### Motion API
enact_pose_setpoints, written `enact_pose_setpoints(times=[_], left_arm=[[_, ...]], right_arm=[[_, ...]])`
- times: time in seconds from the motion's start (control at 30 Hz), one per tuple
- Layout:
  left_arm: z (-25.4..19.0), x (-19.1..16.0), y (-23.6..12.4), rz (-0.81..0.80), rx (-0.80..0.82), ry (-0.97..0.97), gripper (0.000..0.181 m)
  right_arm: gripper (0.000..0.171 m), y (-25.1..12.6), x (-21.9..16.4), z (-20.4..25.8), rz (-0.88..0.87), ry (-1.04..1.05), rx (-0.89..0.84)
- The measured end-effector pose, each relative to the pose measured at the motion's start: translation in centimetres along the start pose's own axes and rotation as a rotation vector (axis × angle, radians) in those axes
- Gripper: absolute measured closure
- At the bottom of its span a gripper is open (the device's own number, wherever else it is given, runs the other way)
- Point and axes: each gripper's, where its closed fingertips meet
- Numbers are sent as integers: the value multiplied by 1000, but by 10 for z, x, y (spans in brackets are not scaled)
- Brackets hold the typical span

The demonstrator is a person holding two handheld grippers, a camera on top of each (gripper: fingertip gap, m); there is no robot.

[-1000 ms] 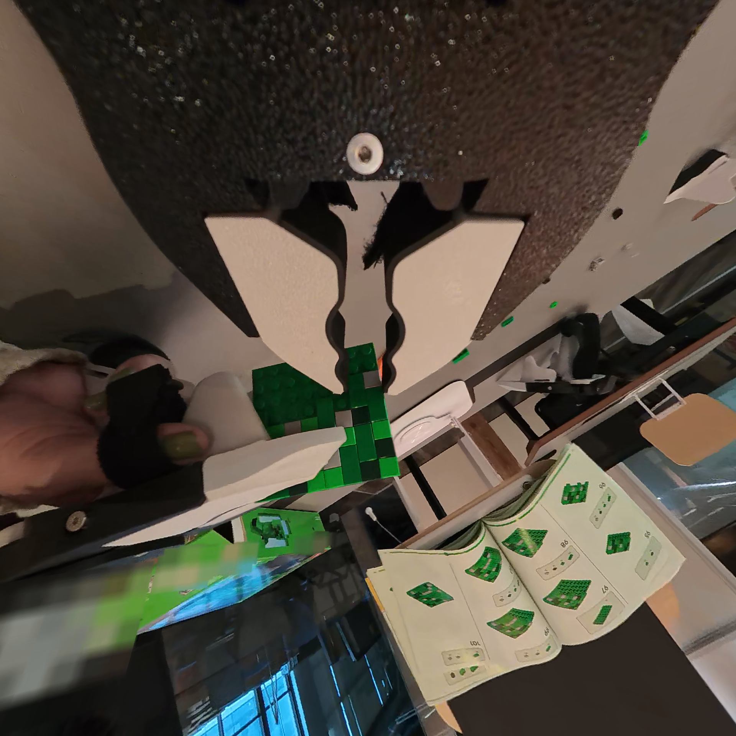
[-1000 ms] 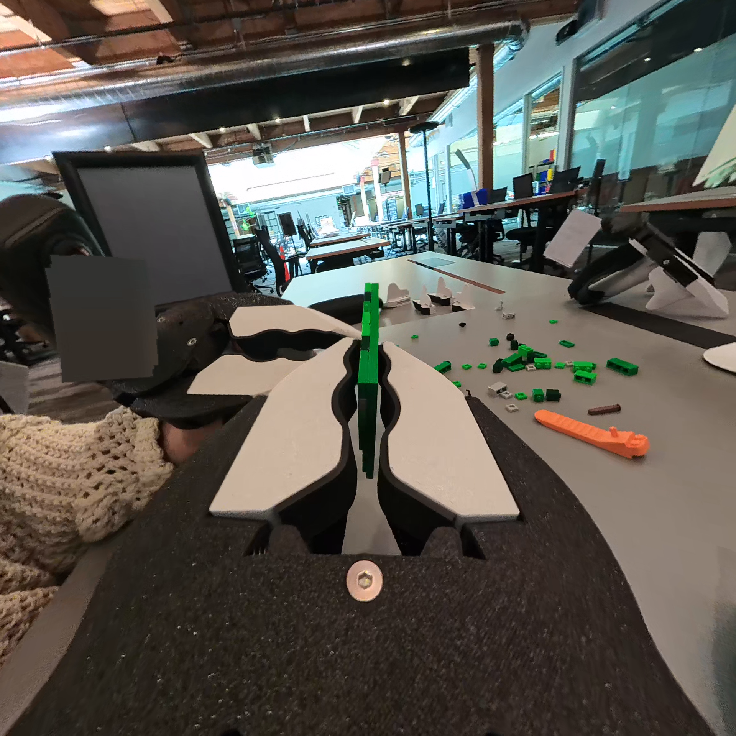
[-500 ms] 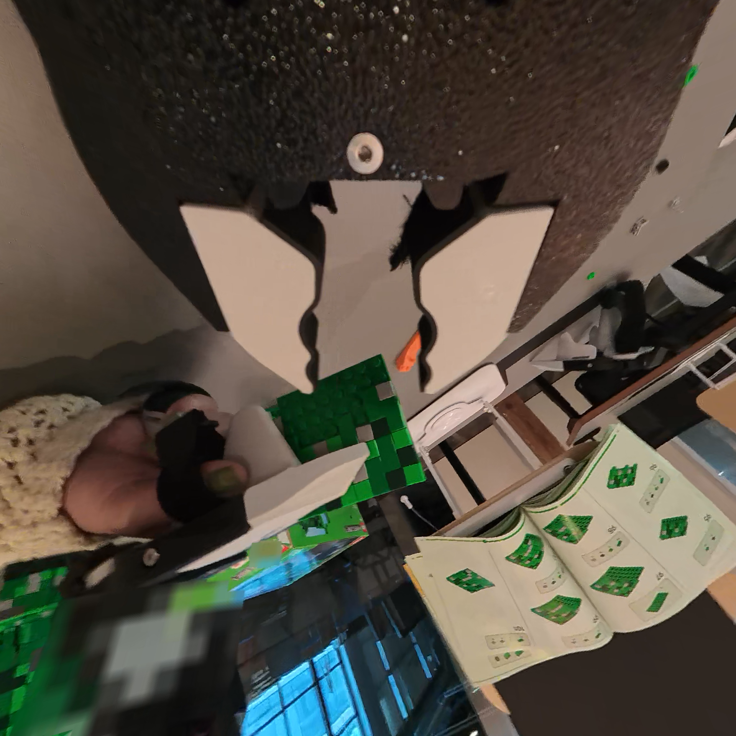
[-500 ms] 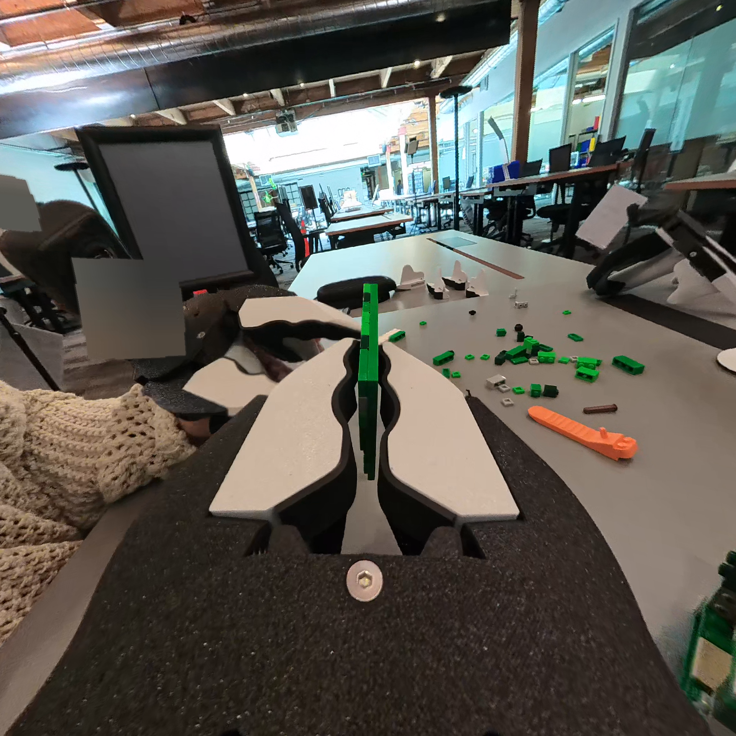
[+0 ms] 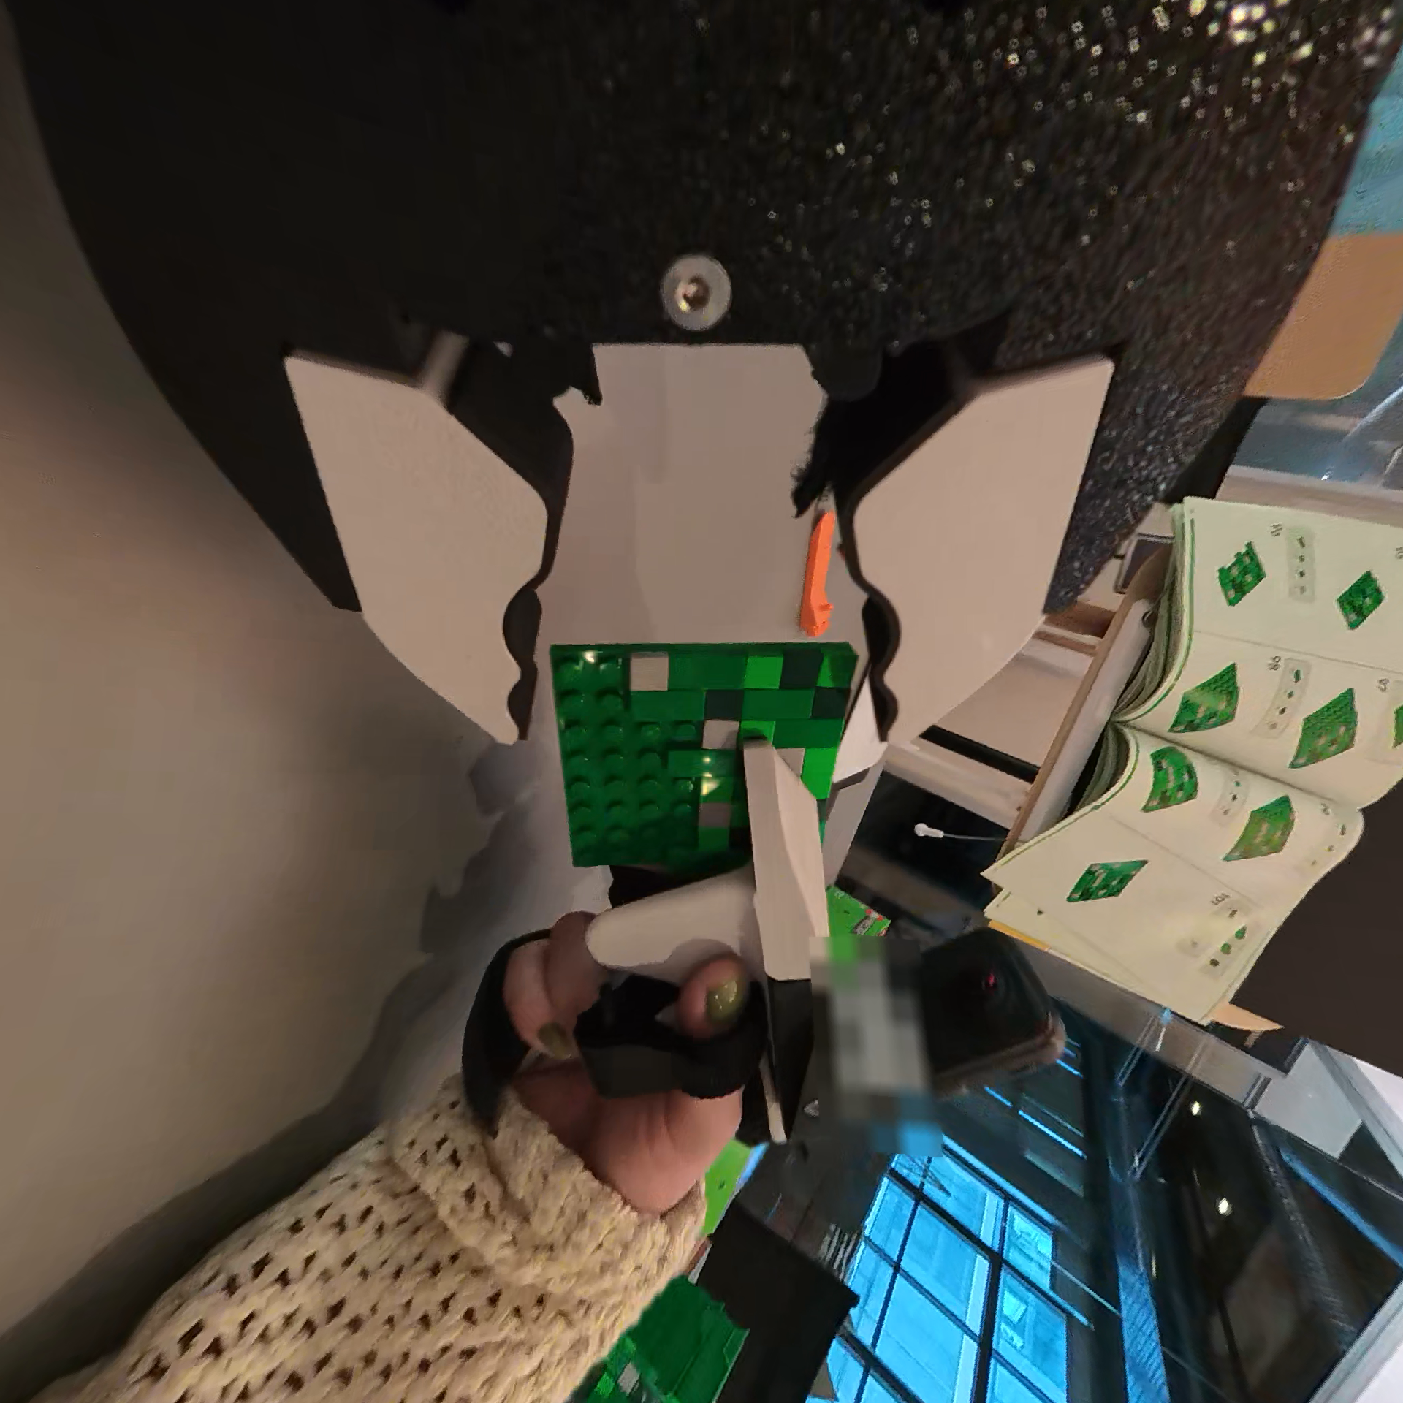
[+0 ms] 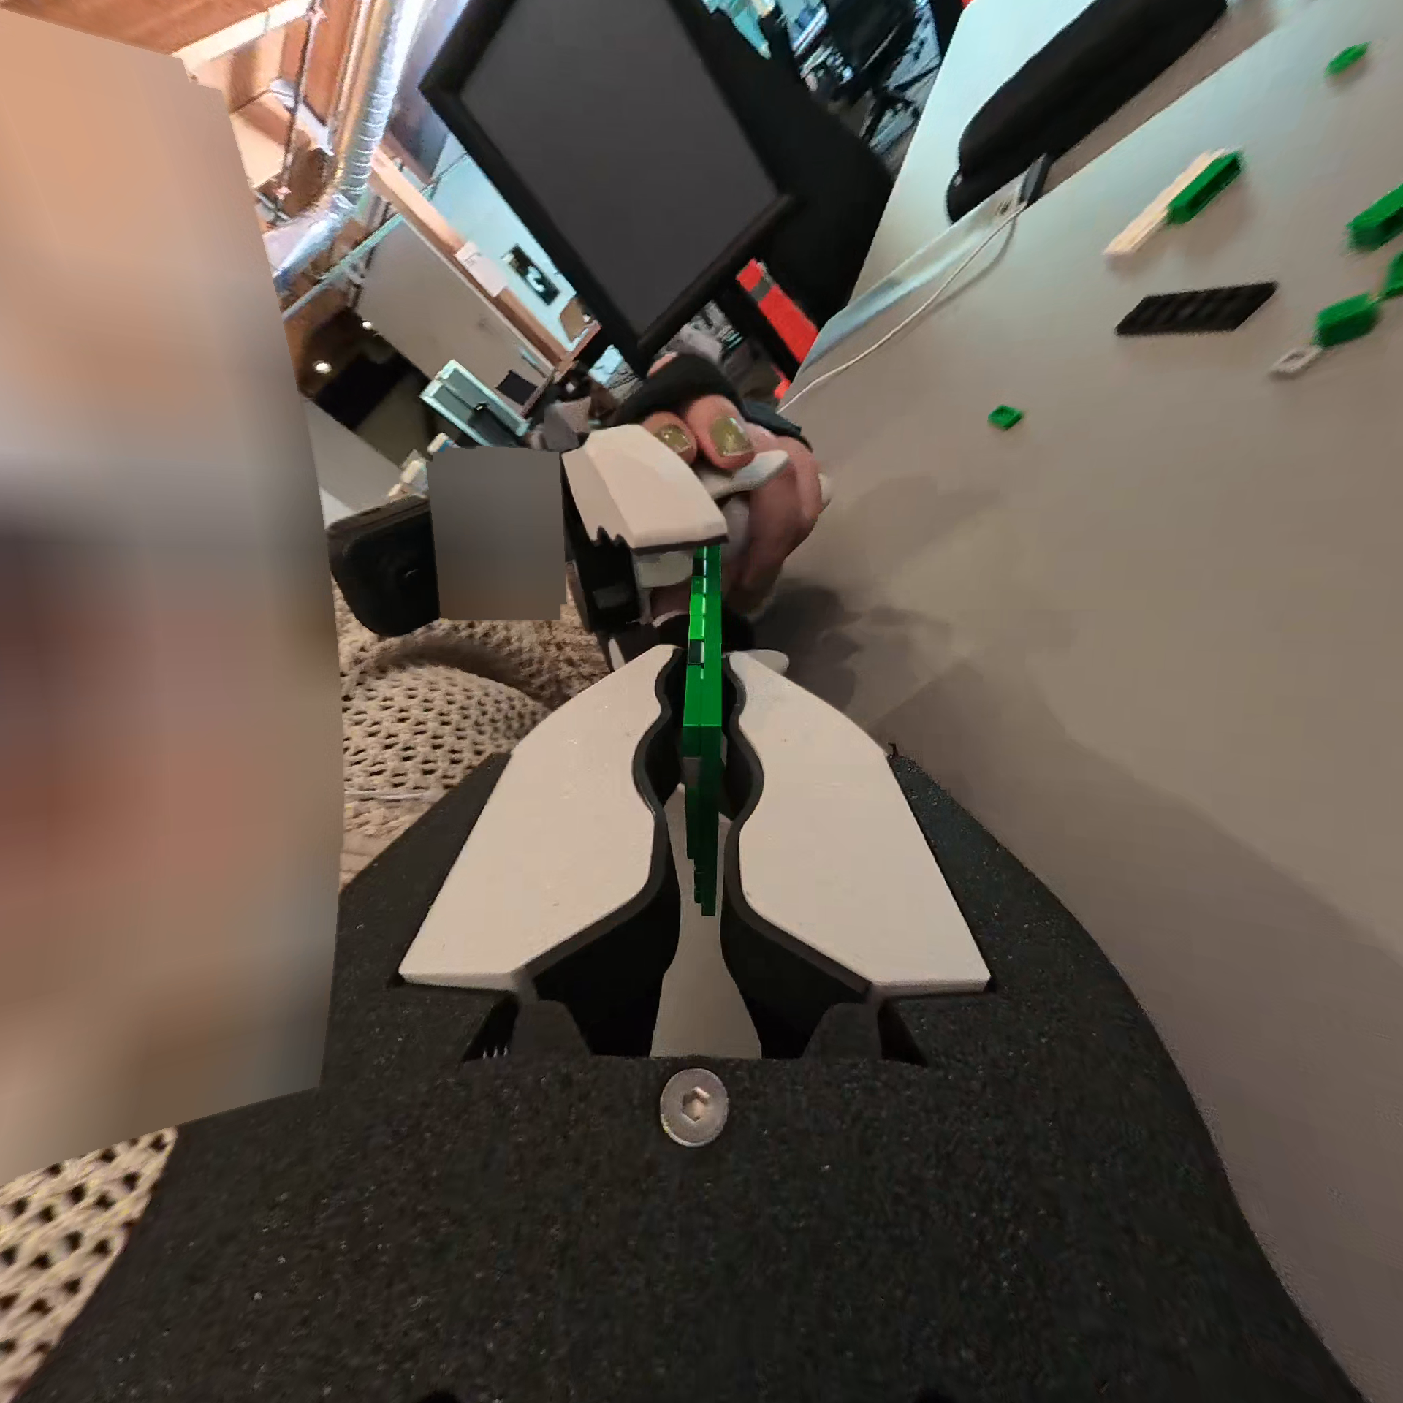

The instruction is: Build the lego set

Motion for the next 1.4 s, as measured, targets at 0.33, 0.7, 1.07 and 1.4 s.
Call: enact_pose_setpoints(times=[0.33, 0.7, 1.07, 1.4], left_arm=[[-3, 15, -6, -102, -94, -164, 106], [2, -6, -13, -44, -71, -277, 106], [46, -107, -114, 301, 349, -647, 106], [79, -175, -171, 395, 707, -907, 106]], right_arm=[[165, 2, -3, 15, 22, 39, 114], [135, -5, 17, -7, -77, -163, -170], [132, 7, 13, -32, 34, -512, -567], [137, 54, 17, -81, 254, -661, -690]])
Point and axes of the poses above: each gripper's, where its closed fingertips meet, y out along the fingers, x out of its top, z = x × y across the jaws, and after that the axes turned 5 degrees about z, right-handed
